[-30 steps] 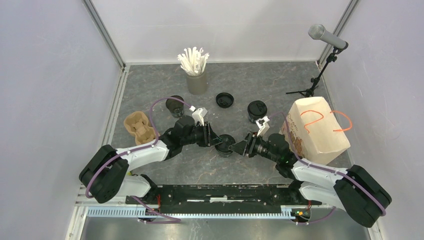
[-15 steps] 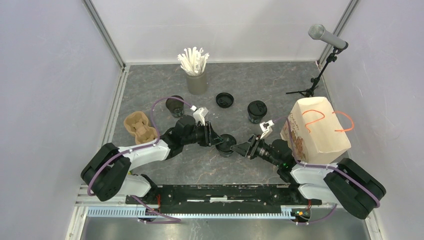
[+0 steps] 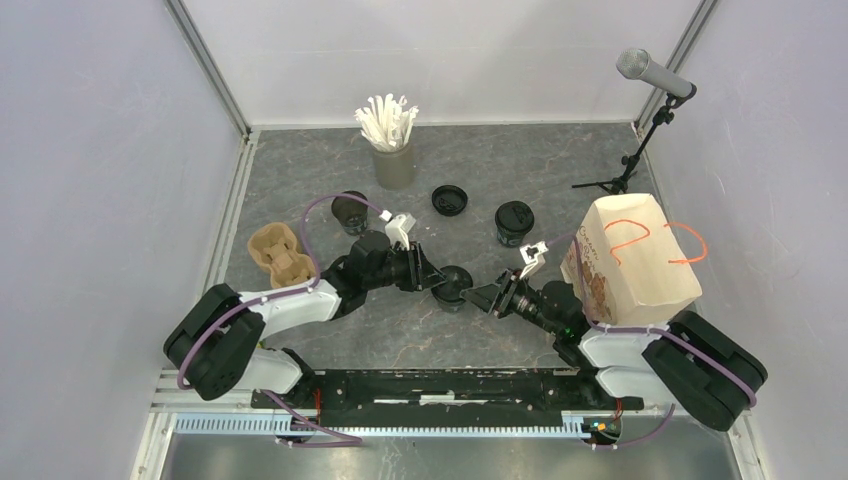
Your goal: Pack the takeout coffee
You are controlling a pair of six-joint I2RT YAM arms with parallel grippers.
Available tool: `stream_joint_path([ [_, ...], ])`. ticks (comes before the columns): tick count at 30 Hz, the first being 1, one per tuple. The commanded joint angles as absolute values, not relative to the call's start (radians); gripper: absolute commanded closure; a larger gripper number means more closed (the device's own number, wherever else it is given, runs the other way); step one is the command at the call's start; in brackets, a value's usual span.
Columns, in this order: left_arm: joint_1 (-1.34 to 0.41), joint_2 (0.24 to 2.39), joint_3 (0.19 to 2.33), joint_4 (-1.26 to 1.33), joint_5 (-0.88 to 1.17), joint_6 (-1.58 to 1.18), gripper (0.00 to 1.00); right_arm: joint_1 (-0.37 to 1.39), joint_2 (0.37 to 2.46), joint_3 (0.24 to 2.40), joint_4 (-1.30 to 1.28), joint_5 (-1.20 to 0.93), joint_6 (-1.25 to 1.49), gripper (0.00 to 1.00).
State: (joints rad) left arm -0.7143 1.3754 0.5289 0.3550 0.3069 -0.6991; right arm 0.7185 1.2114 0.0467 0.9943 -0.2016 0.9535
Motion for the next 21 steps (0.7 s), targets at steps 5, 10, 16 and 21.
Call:
stream_joint_path([
  [5, -0.729, 1.462, 0.443, 0.17, 0.28, -0.675, 0.62, 0.741, 1.239, -0.101, 0.869, -0.151, 0.883, 0.55],
  [10, -0.729, 1.434, 0.48, 0.169, 0.33, -0.631, 0.62, 0.741, 1.076, 0.099, 0.624, -0.158, 0.813, 0.47],
  [16, -0.729, 1.392, 0.536, 0.133, 0.367, -0.598, 0.59, 0.739, 0.932, 0.256, 0.345, -0.049, 0.705, 0.34],
  [21, -0.729, 1.346, 0.625, 0.07, 0.391, -0.584, 0.54, 0.739, 0.894, 0.356, 0.208, -0.012, 0.619, 0.32],
])
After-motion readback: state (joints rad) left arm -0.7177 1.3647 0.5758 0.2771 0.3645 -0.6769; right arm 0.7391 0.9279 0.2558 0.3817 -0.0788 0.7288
